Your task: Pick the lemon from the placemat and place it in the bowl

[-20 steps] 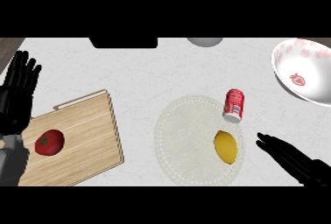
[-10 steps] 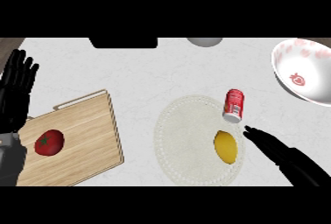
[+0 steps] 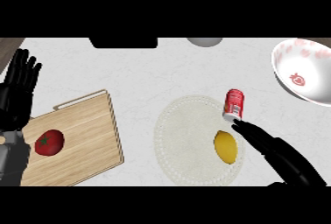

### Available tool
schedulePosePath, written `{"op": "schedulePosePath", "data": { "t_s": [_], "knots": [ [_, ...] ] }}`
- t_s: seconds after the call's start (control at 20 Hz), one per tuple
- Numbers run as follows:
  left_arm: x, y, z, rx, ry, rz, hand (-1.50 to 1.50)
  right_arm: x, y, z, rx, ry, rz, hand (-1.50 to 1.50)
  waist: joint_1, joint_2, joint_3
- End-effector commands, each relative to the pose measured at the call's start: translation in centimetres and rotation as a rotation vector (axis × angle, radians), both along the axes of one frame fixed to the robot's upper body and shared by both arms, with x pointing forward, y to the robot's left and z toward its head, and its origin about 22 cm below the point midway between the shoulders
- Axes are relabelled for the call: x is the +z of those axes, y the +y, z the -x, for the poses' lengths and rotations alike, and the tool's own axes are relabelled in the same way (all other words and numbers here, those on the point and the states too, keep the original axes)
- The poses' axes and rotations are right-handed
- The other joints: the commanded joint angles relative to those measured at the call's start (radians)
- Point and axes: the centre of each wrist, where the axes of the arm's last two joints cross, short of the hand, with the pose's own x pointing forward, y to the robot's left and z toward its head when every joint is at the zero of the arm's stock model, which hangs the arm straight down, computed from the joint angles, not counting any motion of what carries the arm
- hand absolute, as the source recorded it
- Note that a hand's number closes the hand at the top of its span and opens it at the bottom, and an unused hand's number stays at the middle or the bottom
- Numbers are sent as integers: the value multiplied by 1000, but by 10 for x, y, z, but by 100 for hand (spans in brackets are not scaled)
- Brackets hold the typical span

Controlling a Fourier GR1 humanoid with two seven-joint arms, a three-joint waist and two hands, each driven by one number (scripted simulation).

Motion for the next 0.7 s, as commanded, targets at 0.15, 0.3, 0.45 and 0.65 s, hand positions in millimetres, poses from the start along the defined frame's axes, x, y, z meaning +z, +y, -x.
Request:
{"op": "schedulePosePath", "data": {
  "t_s": [0.15, 0.3, 0.45, 0.65],
  "knots": [
    [3, 7, 5, 14, 8, 2, 0, -29, 25, -8, 12, 32, 39, -150, 1, 0, 0],
    [-3, -12, 5, 13, 6, 6, 0, -21, 22, -13, 9, 33, 34, -150, 0, 0, 0],
    [4, 4, -5, 21, -9, -3, 0, -40, 28, -17, 3, 26, 29, -150, -1, 0, 0],
    [6, -1, -5, 16, 9, -3, 0, -36, 13, -27, -29, 53, 37, -150, 0, 0, 0]
  ]
}}
